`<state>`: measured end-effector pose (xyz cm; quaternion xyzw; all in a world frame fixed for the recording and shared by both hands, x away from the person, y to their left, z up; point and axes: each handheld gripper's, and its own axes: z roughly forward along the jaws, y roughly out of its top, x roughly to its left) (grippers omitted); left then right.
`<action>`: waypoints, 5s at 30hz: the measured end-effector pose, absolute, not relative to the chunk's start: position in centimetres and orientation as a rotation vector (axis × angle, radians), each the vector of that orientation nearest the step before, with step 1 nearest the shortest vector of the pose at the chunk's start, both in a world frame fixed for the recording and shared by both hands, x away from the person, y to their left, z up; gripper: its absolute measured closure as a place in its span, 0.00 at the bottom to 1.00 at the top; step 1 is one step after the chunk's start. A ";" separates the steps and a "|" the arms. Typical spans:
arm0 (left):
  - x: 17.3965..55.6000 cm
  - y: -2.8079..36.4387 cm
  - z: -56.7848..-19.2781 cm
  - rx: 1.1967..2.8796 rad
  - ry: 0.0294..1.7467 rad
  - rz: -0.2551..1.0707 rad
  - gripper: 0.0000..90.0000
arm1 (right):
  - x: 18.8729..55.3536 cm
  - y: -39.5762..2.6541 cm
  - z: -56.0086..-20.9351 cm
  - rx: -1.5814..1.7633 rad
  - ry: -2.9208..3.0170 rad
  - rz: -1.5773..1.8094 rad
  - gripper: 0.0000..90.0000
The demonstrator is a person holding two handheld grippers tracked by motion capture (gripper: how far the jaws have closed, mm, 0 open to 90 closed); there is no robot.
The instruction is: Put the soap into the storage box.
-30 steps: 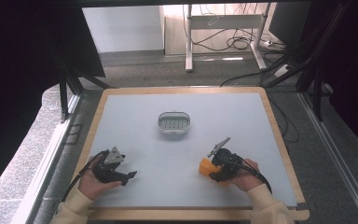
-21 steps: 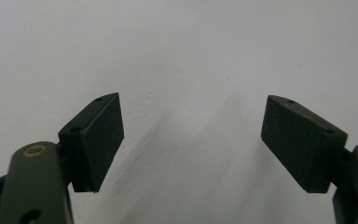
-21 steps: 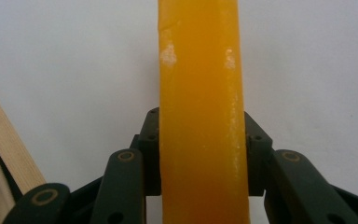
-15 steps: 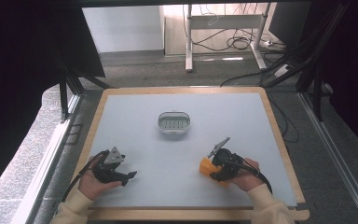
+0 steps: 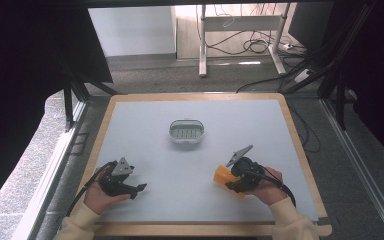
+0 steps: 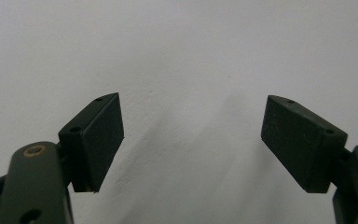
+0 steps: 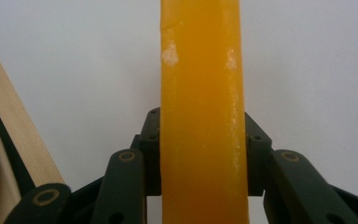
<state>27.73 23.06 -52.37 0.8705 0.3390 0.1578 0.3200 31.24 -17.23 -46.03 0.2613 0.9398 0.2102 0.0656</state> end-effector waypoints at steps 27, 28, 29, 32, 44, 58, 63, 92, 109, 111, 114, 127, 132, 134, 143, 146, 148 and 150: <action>27.7 23.1 -52.3 2.289 0.886 0.409 0.23 | 32.8 -17.8 -44.0 0.784 2.777 0.732 0.68; 27.7 23.1 -52.3 2.289 0.886 0.409 0.23 | 32.8 -17.8 -44.0 0.784 2.777 0.732 0.68; 27.7 23.1 -52.3 2.290 0.886 0.408 0.23 | 33.0 -17.8 -43.9 0.778 2.779 0.729 0.68; 27.8 23.1 -52.3 2.292 0.884 0.409 0.23 | 33.2 -17.7 -43.7 0.780 2.777 0.730 0.68; 27.7 23.0 -52.4 2.288 0.883 0.410 0.23 | 34.2 -17.6 -43.2 0.760 2.800 0.732 0.68; 27.8 23.0 -52.5 2.288 0.887 0.411 0.23 | 35.3 -17.8 -42.8 0.763 2.786 0.731 0.68; 27.8 23.0 -52.4 2.283 0.892 0.407 0.23 | 35.6 -17.7 -42.7 0.763 2.788 0.730 0.68; 27.8 23.0 -52.5 2.293 0.893 0.402 0.23 | 38.5 -17.7 -42.6 0.793 2.780 0.772 0.68; 27.8 23.0 -52.5 2.301 0.886 0.399 0.23 | 40.2 -16.1 -41.8 0.736 2.782 0.740 0.68; 27.8 23.0 -52.5 2.301 0.886 0.399 0.23 | 40.3 -15.9 -41.7 0.733 2.786 0.738 0.68; 27.8 23.0 -52.5 2.301 0.886 0.398 0.23 | 40.5 -15.7 -41.6 0.724 2.787 0.735 0.68; 27.8 22.9 -52.6 2.310 0.883 0.396 0.23 | 42.0 -14.8 -41.4 0.688 2.801 0.761 0.68; 27.8 22.9 -52.5 2.307 0.882 0.395 0.23 | 42.3 -14.5 -41.4 0.675 2.805 0.759 0.68; 27.8 22.9 -52.6 2.310 0.881 0.396 0.23 | 42.5 -14.2 -41.4 0.671 2.807 0.753 0.68; 27.8 23.0 -52.4 2.301 0.879 0.407 0.23 | 43.4 -13.2 -41.7 0.659 2.818 0.722 0.68; 27.7 23.0 -52.5 2.303 0.877 0.406 0.23 | 43.6 -12.9 -41.6 0.647 2.820 0.718 0.68; 27.7 23.0 -52.5 2.305 0.877 0.405 0.23 | 43.7 -12.7 -41.6 0.643 2.820 0.713 0.68; 27.7 23.0 -52.5 2.305 0.876 0.404 0.23 | 44.0 -12.5 -41.5 0.636 2.820 0.714 0.68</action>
